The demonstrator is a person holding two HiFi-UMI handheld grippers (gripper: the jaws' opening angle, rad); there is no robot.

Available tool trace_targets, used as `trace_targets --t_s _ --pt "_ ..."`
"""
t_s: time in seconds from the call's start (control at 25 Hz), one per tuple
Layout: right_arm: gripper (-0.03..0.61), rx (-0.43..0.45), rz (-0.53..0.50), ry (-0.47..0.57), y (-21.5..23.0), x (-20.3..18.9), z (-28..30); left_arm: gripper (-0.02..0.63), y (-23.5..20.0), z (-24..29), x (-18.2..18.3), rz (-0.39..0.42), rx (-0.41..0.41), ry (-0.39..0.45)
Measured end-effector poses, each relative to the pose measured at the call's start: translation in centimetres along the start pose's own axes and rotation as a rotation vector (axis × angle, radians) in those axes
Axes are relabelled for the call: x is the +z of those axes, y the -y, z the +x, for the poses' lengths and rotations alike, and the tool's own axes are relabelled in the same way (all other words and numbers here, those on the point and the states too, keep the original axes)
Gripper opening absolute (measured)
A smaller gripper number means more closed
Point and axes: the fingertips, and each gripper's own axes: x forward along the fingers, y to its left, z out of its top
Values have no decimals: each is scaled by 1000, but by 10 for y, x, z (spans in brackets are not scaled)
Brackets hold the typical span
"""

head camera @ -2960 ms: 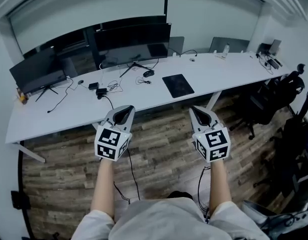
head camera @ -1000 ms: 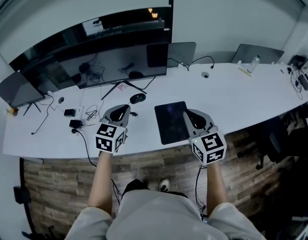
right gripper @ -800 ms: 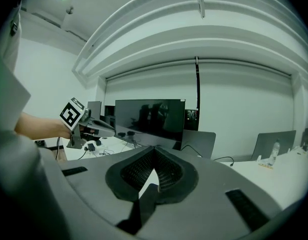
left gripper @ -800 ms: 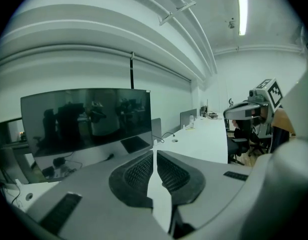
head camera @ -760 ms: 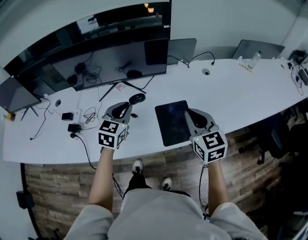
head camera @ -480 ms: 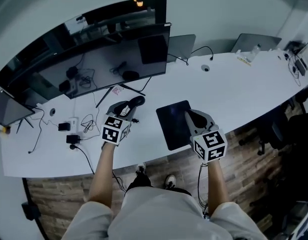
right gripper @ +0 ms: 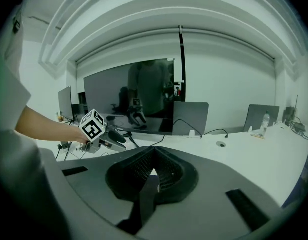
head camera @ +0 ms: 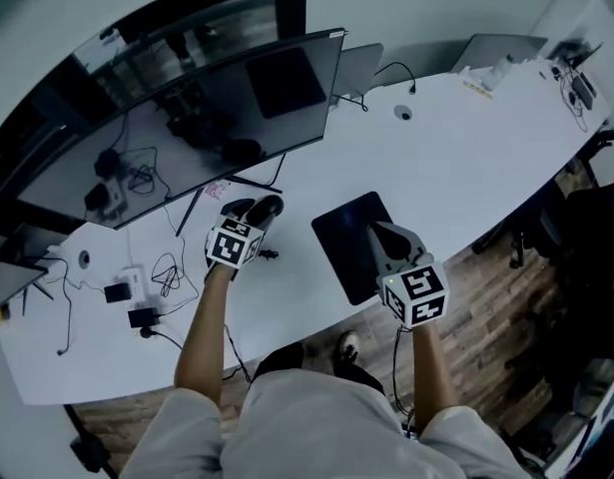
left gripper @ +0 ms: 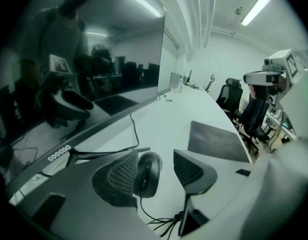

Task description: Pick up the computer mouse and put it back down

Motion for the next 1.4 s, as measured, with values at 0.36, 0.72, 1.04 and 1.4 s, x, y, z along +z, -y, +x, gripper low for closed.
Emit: trace_targets --t_s 0.36,0.72,1.04,1.4 --pt "14 -70 73 -86 11 -34 15 321 -10 69 -41 75 -60 -164" --pt "15 -136 140 -72 23 -46 -6 281 -5 77 -55 69 -86 -213" --pt "15 -175 107 -1 39 -23 -54 279 18 20 9 58 -28 -4" --pt "15 -204 53 122 47 15 -118 279 55 -83 114 58 25 302"
